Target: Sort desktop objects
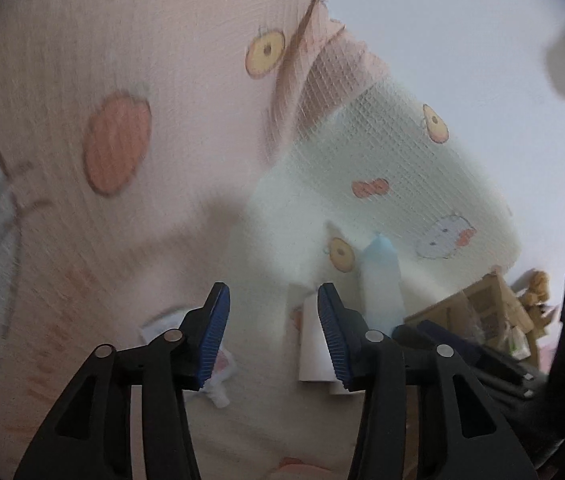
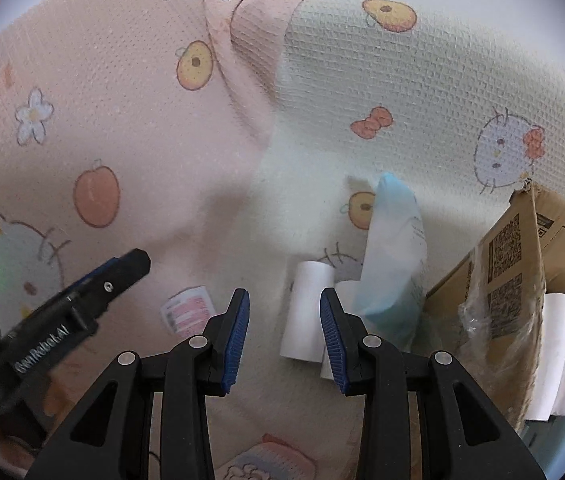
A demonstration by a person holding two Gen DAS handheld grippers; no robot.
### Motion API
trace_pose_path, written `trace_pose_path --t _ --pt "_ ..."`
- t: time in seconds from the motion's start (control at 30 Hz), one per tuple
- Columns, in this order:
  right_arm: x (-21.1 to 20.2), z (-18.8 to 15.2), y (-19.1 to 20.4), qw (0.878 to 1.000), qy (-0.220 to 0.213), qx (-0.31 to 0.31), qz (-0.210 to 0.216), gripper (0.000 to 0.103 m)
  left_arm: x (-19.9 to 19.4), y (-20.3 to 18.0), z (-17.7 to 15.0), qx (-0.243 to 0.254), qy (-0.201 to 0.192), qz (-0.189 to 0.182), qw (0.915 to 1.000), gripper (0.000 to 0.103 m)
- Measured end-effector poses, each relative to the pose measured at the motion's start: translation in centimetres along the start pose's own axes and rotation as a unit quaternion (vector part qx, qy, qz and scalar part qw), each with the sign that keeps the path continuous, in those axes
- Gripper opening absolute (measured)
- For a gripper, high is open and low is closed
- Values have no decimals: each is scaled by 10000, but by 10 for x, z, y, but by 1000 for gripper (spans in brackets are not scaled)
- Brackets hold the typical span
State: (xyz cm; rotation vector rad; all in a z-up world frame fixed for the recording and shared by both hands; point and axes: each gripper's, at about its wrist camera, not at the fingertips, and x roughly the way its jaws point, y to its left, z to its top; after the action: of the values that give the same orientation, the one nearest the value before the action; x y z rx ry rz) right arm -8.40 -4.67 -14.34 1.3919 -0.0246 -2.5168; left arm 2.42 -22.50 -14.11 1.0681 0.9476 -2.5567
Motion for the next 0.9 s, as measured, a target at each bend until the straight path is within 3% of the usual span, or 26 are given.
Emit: trace_pose_path --t 0.1,0.23,0.37,0.6,0.77,0.9 --pt "7 -7 9 9998 -1 -164 -107 33 16 10 -4 -326 302 -341 9984 50" --pt "24 -20 16 9995 -9 -181 -255 33 32 20 -10 -669 508 -486 9953 50" --pt "44 -30 12 9992 303 -92 -259 33 42 20 -16 -588 688 -439 9949 50" --pt "55 -38 5 9987 347 15 -370 33 66 15 -19 -792 1125 -1024 9852 50" --pt "72 -45 -6 9971 683 142 -315 33 81 12 -23 -806 1231 -988 9842 50" --pt "82 -51 -19 9946 883 452 -300 33 96 6 -26 -855 1403 -1166 9795 50"
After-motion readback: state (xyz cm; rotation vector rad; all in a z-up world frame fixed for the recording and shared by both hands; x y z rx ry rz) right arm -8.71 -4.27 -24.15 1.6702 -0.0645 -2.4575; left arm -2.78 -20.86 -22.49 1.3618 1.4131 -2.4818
